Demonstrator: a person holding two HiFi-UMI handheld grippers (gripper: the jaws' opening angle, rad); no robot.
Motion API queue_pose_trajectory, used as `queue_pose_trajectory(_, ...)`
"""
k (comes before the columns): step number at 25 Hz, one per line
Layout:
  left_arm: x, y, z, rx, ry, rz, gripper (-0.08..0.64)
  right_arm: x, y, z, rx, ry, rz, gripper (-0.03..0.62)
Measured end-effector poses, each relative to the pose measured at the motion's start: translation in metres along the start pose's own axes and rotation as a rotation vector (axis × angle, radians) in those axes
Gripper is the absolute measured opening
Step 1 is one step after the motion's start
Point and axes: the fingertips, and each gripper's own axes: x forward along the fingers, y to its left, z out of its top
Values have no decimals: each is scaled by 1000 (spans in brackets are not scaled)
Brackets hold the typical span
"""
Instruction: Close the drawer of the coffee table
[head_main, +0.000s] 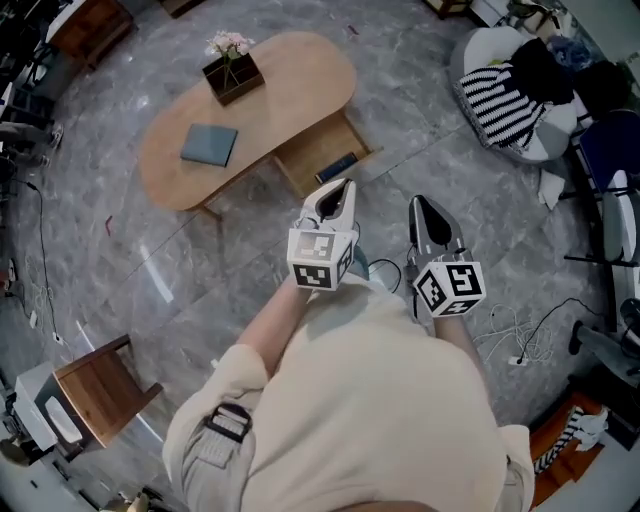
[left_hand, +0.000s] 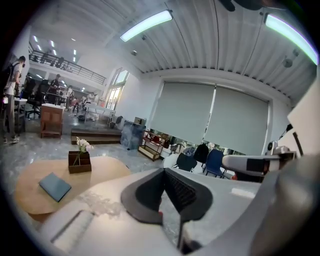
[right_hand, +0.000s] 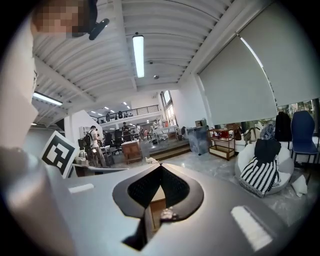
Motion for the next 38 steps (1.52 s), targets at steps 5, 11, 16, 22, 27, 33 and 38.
queue_pose_trajectory(5, 37, 31, 18, -34, -15, 64, 0, 53, -16, 19, -20, 23, 61, -2)
queue_pose_trajectory(11, 61, 68, 26, -83, -42, 143, 0, 100, -25, 22, -41, 62, 131, -2)
queue_pose_trajectory(16, 63, 93, 21, -108, -41, 201, 0, 127, -24, 18, -47, 84, 177, -2)
queue_pose_trajectory(22, 58, 111, 11, -127, -33, 247, 0, 152, -24, 10, -67, 129, 218, -2)
queue_pose_trajectory(27, 50, 132, -14, -196, -31, 333, 0, 174, -29, -11, -81, 205, 276, -2)
queue_pose_trajectory(33, 53, 173, -47, -273, -24, 431, 0, 221, -39, -42, -110, 306, 339, -2)
queue_pose_trajectory(38, 66, 202, -83, -345, -6, 499, 0, 256, -56, -70, -170, 379, 393, -2)
